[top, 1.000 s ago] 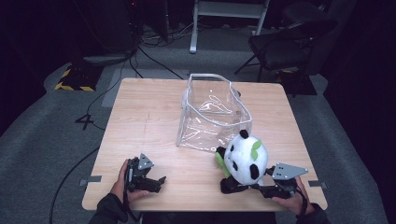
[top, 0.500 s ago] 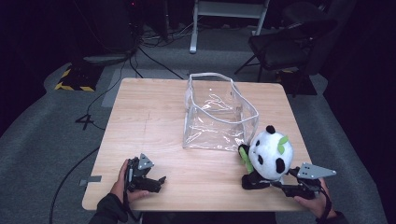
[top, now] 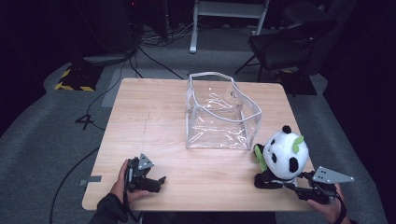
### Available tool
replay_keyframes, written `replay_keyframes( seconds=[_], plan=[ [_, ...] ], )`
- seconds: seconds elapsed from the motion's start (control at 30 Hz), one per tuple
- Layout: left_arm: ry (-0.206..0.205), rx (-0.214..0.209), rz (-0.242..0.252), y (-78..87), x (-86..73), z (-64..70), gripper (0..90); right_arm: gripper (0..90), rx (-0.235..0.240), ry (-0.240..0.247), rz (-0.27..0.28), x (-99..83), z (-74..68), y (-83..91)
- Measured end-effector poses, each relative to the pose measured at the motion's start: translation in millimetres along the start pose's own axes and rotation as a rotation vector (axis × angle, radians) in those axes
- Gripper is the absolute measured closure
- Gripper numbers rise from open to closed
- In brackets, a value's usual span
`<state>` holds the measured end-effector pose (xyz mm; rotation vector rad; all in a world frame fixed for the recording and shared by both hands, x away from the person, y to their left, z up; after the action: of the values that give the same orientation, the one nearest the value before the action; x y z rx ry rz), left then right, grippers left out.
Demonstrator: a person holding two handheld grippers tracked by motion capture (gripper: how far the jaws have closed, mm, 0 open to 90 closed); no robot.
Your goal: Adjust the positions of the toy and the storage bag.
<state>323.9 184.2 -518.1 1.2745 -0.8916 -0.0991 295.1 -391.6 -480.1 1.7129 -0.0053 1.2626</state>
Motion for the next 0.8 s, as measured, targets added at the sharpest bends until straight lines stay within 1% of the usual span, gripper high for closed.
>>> replay_keyframes(
  seconds=[0.07, 0.17, 0.23, 0.27, 0.3, 0.43, 0.57, 0.7, 0.8],
  plan=[
    [0.0, 0.0, 0.0, 0.0, 0.0, 0.0, 0.5, 42.9, -0.008, -0.016, 0.007, -0.9, 4.5, 0.9],
    [-0.001, 0.0, 0.0, 0.0, 0.1, -0.1, 0.5, 42.2, -0.011, -0.027, 0.019, 2.8, 12.5, -4.3],
    [0.0, 0.0, 0.0, 0.0, 0.1, -0.1, 0.5, 41.5, -0.022, -0.036, 0.016, 7.3, 18.4, -8.1],
    [0.0, 0.0, 0.0, 0.0, 0.1, -0.1, 0.5, 41.5, -0.022, -0.036, 0.016, 7.3, 18.4, -8.1],
    [0.0, -0.001, 0.0, 0.0, 0.0, -0.1, 0.5, 41.2, -0.033, -0.042, 0.016, 11.9, 25.9, -12.7],
    [0.0, -0.001, 0.0, 0.0, 0.0, -0.1, 0.5, 39.8, -0.019, -0.03, 0.011, 19.9, 42.2, -21.6],
    [0.002, -0.001, 0.0, -0.1, 0.0, 0.1, 0.5, 37.0, -0.02, -0.049, 0.008, 30.7, 58.1, -32.6],
    [-0.001, -0.001, 0.0, 0.0, 0.1, -0.1, 0.5, 33.9, 0.017, -0.042, 0.002, 40.3, 71.5, -42.8],
    [0.0, -0.001, 0.0, 0.0, 0.1, -0.1, 0.5, 29.0, 0.044, -0.035, -0.01, 46.9, 80.5, -48.3]
  ],
)
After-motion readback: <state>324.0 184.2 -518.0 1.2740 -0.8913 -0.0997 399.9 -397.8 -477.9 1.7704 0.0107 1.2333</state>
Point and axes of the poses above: each handheld gripper's, and its own axes: y roughly backward along the jaws, x roughly out of its top, z roughly to its right, the point moved 1 cm from there along -y, roughly forward along the jaws, and after that the axes turned 10 degrees about -z, right-handed, at the moved point
